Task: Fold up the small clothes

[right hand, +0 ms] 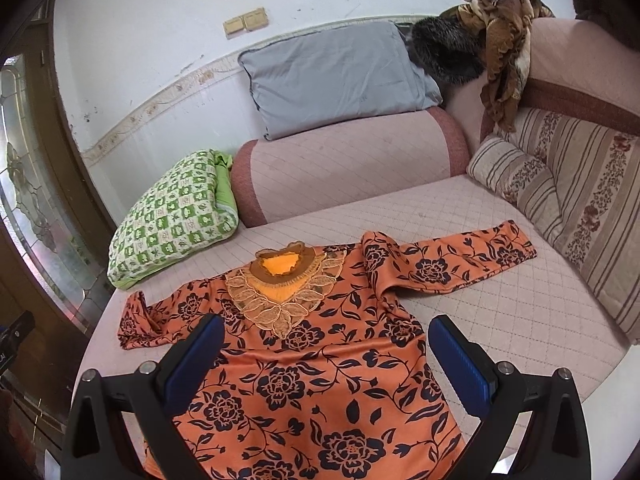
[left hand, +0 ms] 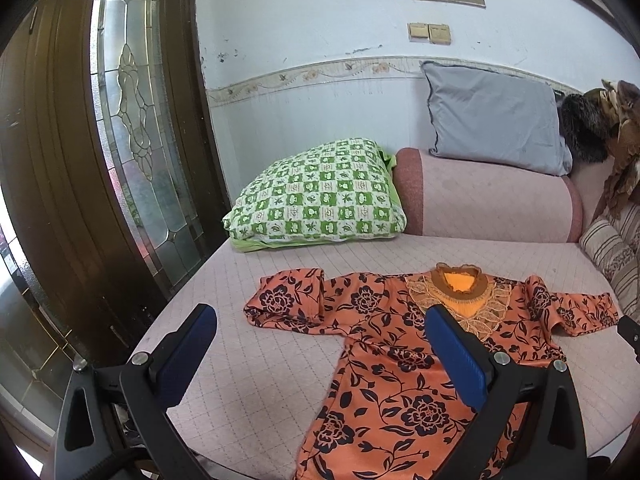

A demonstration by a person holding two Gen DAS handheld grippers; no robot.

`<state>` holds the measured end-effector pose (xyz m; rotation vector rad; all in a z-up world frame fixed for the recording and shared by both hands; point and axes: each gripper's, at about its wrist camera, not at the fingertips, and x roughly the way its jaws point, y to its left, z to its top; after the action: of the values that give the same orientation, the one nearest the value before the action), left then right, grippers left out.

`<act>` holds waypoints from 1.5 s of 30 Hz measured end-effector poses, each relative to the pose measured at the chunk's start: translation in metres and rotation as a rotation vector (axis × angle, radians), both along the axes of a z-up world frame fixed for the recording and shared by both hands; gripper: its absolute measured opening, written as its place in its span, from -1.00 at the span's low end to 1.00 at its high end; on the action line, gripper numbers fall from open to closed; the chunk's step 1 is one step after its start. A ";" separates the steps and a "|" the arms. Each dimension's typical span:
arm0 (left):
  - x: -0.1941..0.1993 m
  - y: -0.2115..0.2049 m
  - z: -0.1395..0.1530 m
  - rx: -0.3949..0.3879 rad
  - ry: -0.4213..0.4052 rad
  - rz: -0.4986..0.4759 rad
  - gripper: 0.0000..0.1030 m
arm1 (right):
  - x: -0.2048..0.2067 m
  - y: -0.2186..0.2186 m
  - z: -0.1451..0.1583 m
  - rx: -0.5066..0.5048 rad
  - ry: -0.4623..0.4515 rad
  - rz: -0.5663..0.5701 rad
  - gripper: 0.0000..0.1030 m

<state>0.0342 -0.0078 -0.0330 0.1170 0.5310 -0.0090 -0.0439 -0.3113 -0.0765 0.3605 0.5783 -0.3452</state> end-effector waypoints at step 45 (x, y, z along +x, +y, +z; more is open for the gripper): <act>0.226 -0.144 -0.268 0.184 0.399 -0.027 1.00 | 0.081 -0.423 -0.217 0.516 0.120 -0.730 -0.52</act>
<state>0.2600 -0.1520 -0.3010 0.3062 0.9286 -0.0100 0.0370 -0.7338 -0.2932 1.0618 0.6367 -0.9276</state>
